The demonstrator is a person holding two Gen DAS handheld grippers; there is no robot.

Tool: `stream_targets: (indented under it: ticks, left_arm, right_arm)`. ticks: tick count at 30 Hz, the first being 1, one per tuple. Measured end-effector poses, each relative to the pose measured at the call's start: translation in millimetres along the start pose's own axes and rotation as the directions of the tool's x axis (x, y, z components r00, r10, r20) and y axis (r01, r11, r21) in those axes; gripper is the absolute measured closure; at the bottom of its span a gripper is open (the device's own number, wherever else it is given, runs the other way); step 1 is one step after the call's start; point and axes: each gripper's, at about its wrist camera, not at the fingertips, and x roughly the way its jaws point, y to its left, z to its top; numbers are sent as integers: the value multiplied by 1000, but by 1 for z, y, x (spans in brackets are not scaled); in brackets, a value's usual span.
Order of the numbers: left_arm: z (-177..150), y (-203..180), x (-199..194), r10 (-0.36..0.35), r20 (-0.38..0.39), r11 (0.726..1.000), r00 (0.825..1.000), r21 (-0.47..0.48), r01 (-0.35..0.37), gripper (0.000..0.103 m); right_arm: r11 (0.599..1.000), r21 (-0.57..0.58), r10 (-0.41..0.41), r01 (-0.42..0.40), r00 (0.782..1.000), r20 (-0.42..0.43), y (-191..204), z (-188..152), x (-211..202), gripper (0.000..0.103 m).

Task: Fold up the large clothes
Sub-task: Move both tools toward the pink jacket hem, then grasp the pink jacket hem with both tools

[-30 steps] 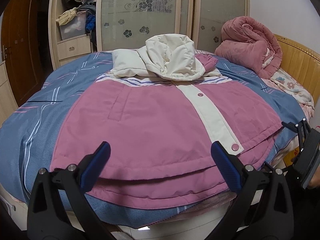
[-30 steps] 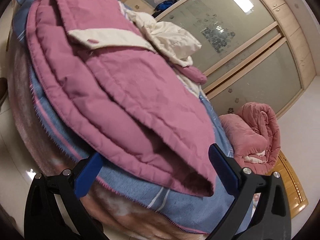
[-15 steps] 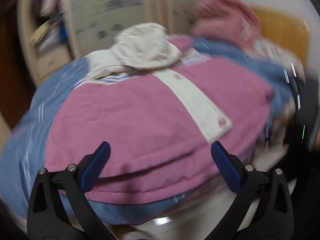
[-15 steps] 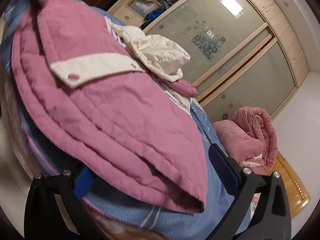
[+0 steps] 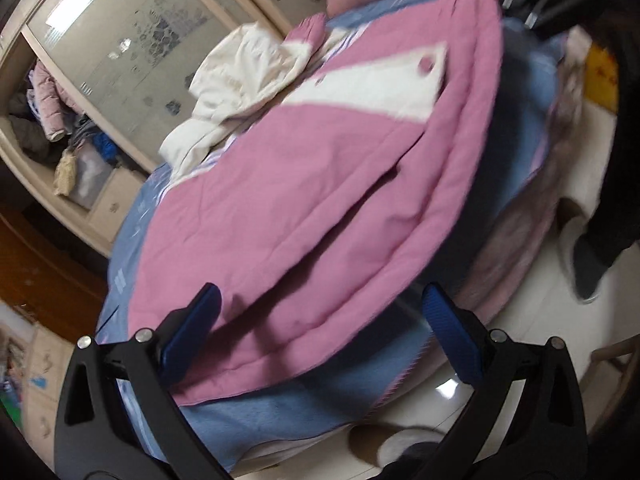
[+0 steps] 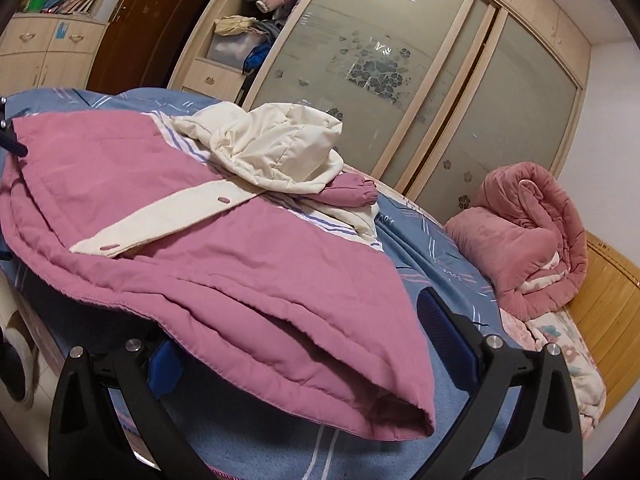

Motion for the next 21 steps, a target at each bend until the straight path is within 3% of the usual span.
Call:
stream_targets:
  ticks: [2,5,8,11,14,16,21]
  left_arm:
    - [-1,5,10,46,-39,999,998,-13,-47,2]
    - [1,15,11,123,-27,992,992,-35,-124,8]
    - [3,27,5,138,18,987,990,-90,-136,11]
    - [8,37,7,110,11,981,994,-162,-107,24]
    - [10,41,9,67,12,974,998,-217,-63,50]
    - [13,40,10,66,9,969,998,-240,-62,67]
    - [17,44,9,61,23,952,998,-303,-51,73]
  right_arm:
    - [1000,3,-3,3,1000,5,0,2,0,1]
    - [1000,5,-3,3,1000,6,0,2,0,1]
    - [1000,12,4,-4,1000,0,-1,2,1,1]
    - [998,46,47,-46,999,-17,-6,1,2,2]
    - [993,61,102,-100,994,-29,-7,-1,4,23]
    - [991,56,122,-118,991,-63,-4,-4,8,50]
    - [988,78,142,-132,978,-150,1,-11,18,71]
